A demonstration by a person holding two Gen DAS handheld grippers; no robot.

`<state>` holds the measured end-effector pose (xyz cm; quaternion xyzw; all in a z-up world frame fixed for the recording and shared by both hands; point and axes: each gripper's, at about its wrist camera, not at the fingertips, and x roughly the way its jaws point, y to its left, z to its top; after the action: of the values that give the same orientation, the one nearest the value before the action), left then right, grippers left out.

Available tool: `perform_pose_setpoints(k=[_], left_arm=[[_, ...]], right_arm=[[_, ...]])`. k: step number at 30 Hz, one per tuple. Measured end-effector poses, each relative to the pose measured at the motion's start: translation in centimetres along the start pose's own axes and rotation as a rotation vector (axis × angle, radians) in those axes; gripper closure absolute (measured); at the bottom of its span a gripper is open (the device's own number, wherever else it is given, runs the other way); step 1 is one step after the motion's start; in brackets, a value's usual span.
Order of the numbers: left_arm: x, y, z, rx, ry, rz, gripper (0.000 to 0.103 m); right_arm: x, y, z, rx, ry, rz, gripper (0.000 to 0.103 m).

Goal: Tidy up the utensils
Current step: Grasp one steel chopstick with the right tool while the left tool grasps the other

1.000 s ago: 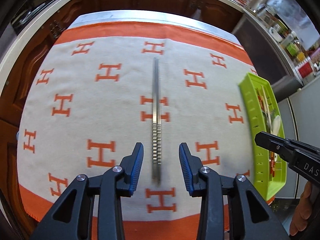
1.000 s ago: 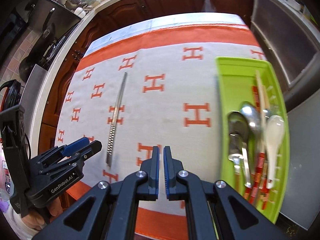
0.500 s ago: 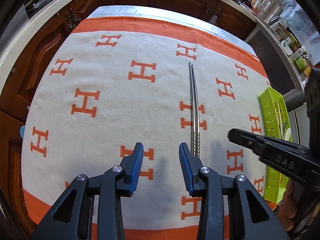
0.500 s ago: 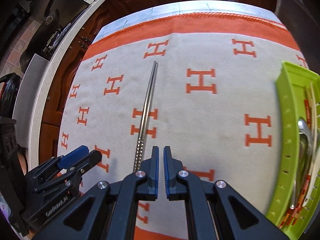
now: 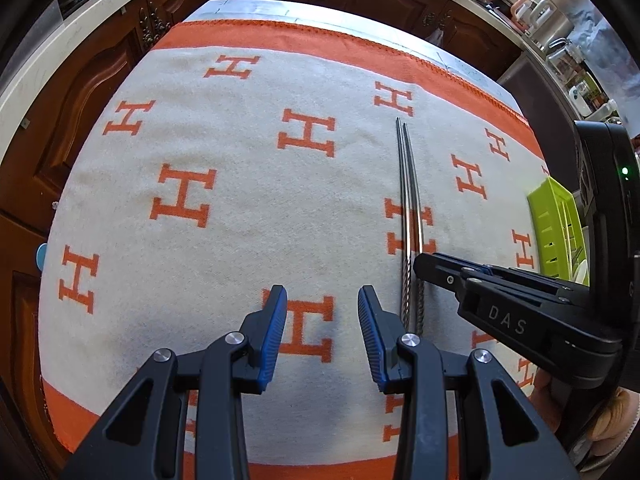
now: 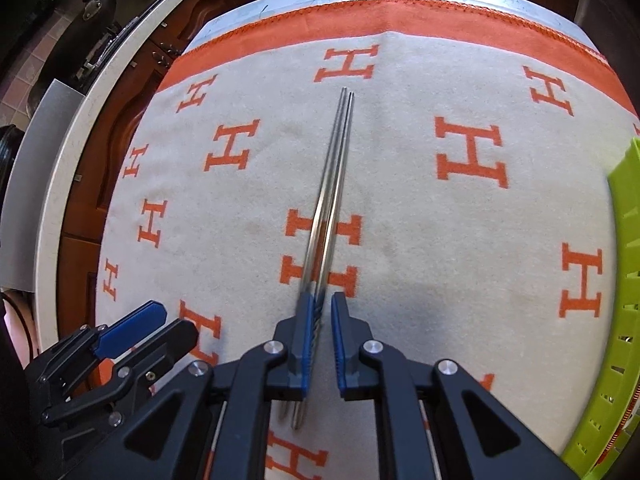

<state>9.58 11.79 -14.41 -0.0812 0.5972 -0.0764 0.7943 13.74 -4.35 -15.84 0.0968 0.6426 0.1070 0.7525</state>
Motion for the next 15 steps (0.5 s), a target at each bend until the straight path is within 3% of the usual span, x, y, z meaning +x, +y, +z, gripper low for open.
perform_pose_setpoints(k=[10, 15], left_arm=[[0.4, 0.2, 0.4, -0.011, 0.003, -0.009, 0.068], [0.6, -0.7, 0.8, -0.002, 0.003, -0.022, 0.068]], right_arm=[[0.2, 1.8, -0.4, -0.089, -0.076, -0.126, 0.097], [-0.2, 0.8, -0.5, -0.060, -0.083, -0.119, 0.097]])
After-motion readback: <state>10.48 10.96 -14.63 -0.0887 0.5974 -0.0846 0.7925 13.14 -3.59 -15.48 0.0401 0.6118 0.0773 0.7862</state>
